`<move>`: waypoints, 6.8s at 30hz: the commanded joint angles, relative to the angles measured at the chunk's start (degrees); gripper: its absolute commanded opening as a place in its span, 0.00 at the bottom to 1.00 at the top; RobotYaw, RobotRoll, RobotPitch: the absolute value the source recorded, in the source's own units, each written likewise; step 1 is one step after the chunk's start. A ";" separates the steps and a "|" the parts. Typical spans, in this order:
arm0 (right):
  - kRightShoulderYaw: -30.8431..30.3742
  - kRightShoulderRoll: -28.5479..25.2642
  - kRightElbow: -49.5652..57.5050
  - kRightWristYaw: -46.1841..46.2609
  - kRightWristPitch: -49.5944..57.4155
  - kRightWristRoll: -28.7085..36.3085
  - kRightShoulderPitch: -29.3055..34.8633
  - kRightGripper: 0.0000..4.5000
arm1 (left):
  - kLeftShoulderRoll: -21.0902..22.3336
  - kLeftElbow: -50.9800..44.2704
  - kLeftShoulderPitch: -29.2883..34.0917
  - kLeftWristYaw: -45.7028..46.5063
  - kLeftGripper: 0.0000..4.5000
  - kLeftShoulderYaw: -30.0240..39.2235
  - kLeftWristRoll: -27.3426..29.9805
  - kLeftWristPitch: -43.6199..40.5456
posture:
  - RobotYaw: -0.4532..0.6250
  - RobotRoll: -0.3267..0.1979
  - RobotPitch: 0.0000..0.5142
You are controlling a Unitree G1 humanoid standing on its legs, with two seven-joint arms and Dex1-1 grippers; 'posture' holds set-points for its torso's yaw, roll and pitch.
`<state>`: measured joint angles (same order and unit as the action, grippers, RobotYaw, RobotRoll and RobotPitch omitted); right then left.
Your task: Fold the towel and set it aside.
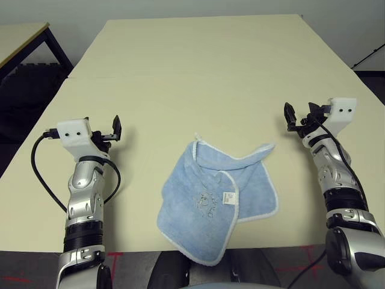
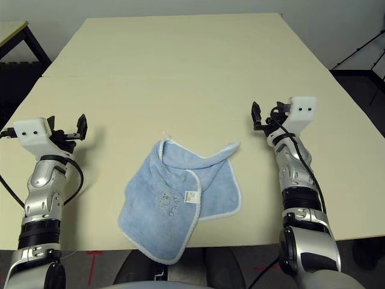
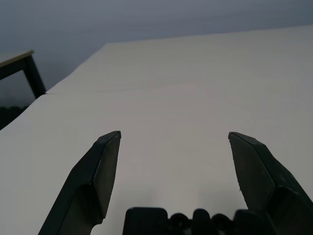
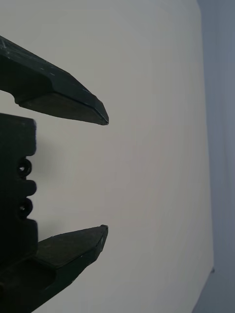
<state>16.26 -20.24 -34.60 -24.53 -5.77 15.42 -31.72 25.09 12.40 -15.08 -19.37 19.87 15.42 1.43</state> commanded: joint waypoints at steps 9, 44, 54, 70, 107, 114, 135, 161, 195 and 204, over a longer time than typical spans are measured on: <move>-5.22 -7.20 -3.64 -19.70 1.60 -0.07 -1.56 0.99 | 13.08 -1.68 1.67 -34.74 0.99 -6.28 9.40 -7.11 | 0.40 0.62 0.22; -25.70 -20.95 -27.90 -67.97 -28.43 -9.62 -21.62 0.99 | 16.61 -0.43 -1.12 -53.64 0.99 -14.70 7.45 -3.53 | 0.40 0.62 0.25; -28.28 -16.74 -27.48 -67.97 -34.31 -6.28 -23.45 0.99 | 16.34 -1.69 -0.23 -53.12 0.99 -15.25 7.27 -3.82 | 0.41 0.62 0.25; -35.13 -17.80 -29.26 -67.97 -37.35 -5.16 -24.88 0.00 | 17.00 -3.77 1.35 -52.86 1.00 -14.84 7.67 -5.17 | 0.41 0.62 0.24; -11.96 4.47 -19.95 -17.71 -38.43 -3.78 -45.25 0.00 | 8.23 -7.27 -3.98 -36.01 1.00 -15.47 6.65 -14.78 | 0.38 0.62 0.21; -10.12 6.45 -19.03 -8.34 -34.21 -5.44 -53.17 0.00 | 6.89 -7.06 -4.11 -35.19 1.00 -15.66 6.50 -14.53 | 0.37 0.62 0.21; -15.61 6.69 -32.02 8.24 -14.81 -19.26 -61.15 0.00 | 8.34 -13.56 -2.89 -30.46 1.00 -20.23 3.39 -26.75 | 0.41 0.62 0.23; -15.66 6.50 -31.74 7.18 -15.27 -19.53 -59.53 0.00 | 6.77 -26.63 0.13 -23.31 1.00 -17.83 12.34 -48.63 | 0.42 0.62 0.18; -15.78 6.04 -31.43 6.34 -16.01 -19.66 -58.50 0.00 | 5.65 -28.68 -1.35 -16.95 0.01 -14.50 20.72 -60.48 | 0.42 0.62 0.21; -15.77 5.82 -31.13 6.20 -15.98 -19.58 -58.07 0.00 | 4.25 -26.33 -2.58 -15.01 0.00 -14.13 20.48 -60.99 | 0.41 0.62 0.21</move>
<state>0.69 -14.02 -66.11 -17.91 -21.10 -3.67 -90.40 29.30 -14.66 -17.36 -34.94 5.83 35.99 -58.74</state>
